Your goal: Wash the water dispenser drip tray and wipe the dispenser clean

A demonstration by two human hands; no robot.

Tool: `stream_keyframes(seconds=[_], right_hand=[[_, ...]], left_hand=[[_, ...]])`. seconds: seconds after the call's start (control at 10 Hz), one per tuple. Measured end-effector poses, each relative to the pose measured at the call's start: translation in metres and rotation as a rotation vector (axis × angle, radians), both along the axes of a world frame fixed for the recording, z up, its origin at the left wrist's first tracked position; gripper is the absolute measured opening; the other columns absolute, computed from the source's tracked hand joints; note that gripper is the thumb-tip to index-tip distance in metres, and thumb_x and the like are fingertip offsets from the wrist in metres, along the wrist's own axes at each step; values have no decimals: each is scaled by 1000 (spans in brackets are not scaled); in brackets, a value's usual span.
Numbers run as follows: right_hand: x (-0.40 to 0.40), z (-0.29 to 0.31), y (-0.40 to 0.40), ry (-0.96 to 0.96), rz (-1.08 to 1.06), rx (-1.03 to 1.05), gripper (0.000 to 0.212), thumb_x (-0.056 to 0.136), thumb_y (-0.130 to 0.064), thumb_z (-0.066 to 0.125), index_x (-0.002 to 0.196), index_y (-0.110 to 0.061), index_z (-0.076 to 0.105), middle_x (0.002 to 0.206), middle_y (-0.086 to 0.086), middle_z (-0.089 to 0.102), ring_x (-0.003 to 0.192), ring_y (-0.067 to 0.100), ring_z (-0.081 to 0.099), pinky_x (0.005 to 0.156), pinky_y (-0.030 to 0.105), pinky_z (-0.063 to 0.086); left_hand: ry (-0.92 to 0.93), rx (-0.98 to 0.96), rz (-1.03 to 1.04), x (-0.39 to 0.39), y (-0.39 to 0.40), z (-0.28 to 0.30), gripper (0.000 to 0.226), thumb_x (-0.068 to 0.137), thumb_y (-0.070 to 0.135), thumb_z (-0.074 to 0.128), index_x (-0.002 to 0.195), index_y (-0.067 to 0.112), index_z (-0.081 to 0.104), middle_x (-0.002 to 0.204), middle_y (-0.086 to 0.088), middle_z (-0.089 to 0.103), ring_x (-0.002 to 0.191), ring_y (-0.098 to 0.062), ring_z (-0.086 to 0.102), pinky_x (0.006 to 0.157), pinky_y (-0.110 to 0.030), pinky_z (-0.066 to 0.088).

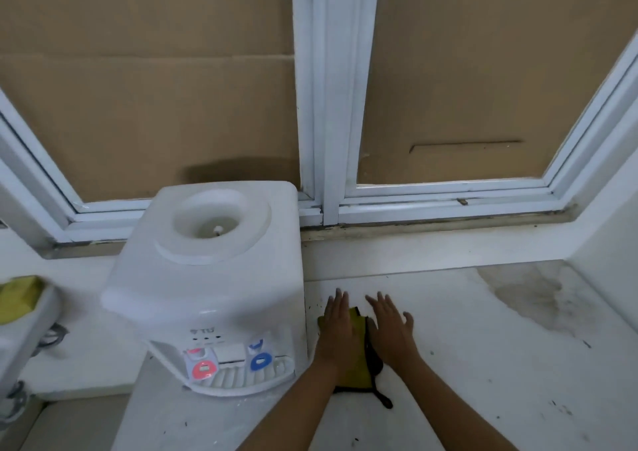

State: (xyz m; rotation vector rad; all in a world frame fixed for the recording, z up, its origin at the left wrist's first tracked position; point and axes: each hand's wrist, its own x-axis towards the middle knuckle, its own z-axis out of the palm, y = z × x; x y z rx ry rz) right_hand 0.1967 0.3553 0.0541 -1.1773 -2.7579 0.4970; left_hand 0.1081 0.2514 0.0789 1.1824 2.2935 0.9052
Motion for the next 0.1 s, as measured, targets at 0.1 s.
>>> stream_keyframes(seconds=[0.1], right_hand=[[0,30,7,203,17,134,56,95,-40,24,141,-21,50,149,9,46,139,22,42,106,53,33]], left_hand=[[77,200,-36,6,2,37,60,104,22,32,154,14,0,162,4,-5,150,-10,-4,114,-13,-5]])
